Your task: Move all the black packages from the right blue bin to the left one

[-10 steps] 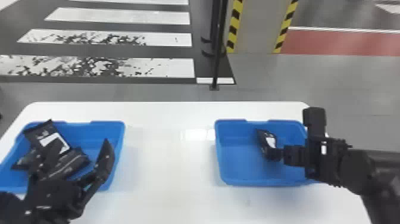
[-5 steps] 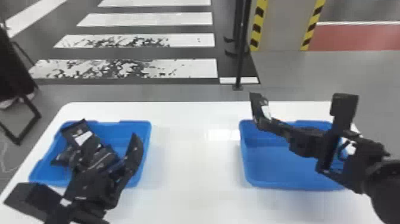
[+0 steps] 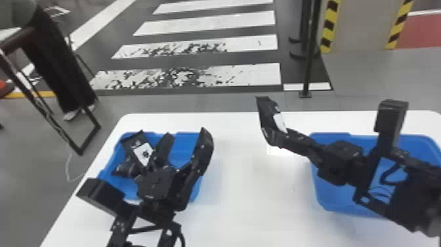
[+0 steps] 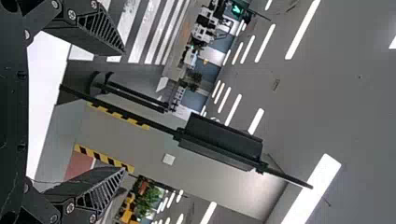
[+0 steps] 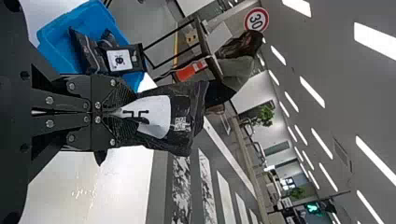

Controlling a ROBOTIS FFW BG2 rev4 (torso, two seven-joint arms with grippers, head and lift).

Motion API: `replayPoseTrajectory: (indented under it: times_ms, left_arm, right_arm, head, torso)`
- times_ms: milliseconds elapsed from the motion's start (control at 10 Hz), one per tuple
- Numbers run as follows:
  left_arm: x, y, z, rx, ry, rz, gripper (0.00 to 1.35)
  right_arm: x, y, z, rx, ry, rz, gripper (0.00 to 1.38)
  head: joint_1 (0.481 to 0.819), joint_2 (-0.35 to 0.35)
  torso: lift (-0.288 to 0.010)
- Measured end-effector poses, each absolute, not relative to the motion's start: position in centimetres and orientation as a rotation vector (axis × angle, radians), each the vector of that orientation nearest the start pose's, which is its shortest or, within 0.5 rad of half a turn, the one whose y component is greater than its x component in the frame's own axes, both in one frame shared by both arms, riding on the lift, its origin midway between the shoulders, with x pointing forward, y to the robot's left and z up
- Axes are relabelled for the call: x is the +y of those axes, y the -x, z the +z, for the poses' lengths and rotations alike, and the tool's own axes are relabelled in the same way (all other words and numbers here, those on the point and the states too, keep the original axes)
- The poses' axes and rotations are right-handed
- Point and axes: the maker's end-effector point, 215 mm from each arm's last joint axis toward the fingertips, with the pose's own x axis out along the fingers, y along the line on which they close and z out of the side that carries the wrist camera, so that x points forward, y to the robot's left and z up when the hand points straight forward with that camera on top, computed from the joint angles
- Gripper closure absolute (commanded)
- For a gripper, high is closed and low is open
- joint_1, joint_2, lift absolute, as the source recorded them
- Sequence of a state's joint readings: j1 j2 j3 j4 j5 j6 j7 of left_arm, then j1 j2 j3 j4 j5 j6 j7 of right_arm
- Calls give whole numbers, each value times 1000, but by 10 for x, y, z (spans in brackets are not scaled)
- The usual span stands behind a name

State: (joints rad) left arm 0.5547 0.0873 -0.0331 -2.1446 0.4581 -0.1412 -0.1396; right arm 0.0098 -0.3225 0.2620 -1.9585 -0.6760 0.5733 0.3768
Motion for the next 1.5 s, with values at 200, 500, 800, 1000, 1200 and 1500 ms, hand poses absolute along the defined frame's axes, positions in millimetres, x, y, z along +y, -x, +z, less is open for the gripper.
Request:
replayPoseTrajectory:
  times_ms: [200,500,800,1000,1200,1500]
  left_arm:
    - [180,-428,-256,-141,416,-238,171]
    - [164,-429,-269,-87,410,-274,171]
    - [162,-429,-272,-74,403,-277,171]
    - [157,-429,-275,-64,405,-287,173]
    - [156,-429,-278,-52,408,-293,822]
    - [166,-429,-284,-36,391,-263,1217]
  right_arm:
    - [11,-464,-309,326,-346,934,1200]
    - [45,-445,-310,349,-367,1005,1200]
    - [76,-420,-312,379,-392,1080,1199]
    - [92,-407,-311,388,-404,1122,1199]
    - [101,-398,-312,401,-410,1148,1199]
    - [102,-397,-309,395,-424,1153,1199]
  head:
    - [695,233]
    - [695,260]
    - [695,303]
    - [695,324]
    - [695,336]
    - [695,350]
  torso:
    - [-132]
    - [-132]
    - [-132]
    - [-132]
    - [-132]
    - [-132]
